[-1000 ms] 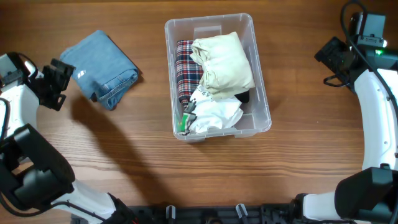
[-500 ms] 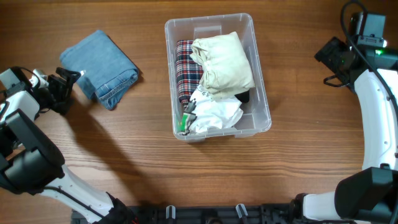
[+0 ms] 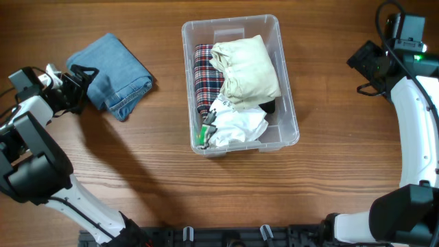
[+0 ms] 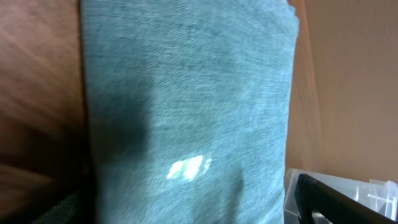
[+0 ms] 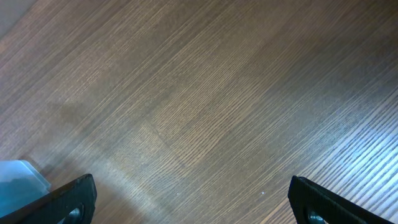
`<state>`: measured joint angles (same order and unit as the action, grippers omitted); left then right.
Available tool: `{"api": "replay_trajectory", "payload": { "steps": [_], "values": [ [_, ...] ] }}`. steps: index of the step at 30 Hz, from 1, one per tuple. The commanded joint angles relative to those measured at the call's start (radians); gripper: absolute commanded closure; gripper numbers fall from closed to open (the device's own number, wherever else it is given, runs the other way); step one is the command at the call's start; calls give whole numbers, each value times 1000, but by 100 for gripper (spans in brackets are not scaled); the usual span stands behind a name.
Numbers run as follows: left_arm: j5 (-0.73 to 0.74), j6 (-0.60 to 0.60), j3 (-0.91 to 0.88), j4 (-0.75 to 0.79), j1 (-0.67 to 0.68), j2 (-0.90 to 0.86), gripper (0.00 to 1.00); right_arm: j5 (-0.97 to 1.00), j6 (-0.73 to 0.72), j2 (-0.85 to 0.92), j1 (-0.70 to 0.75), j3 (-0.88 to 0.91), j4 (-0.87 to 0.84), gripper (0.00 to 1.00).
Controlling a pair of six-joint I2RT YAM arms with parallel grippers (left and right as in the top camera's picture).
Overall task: Pack container
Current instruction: 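Grasp the folded blue denim edge with the left gripper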
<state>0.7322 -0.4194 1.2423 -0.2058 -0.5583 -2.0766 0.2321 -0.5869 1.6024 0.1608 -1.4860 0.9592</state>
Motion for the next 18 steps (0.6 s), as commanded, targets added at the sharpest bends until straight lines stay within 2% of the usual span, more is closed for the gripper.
{"api": "replay_trajectory", "payload": {
  "steps": [1,8,9,13,18],
  "values": [
    [-40,16,-21,5,28,-90,0,-5,-16,10,2,3,-3,0],
    [-40,16,-21,42,59,-127,0,-5,-16,11,2,3,-3,0],
    [-40,16,-21,42,59,-127,7,-5,-16,10,2,3,-3,0],
    [-40,16,-21,39,59,-127,47,-5,-16,10,2,3,-3,0],
    [-40,16,-21,32,58,-127,77,-5,-16,10,2,3,-3,0]
  ]
}}
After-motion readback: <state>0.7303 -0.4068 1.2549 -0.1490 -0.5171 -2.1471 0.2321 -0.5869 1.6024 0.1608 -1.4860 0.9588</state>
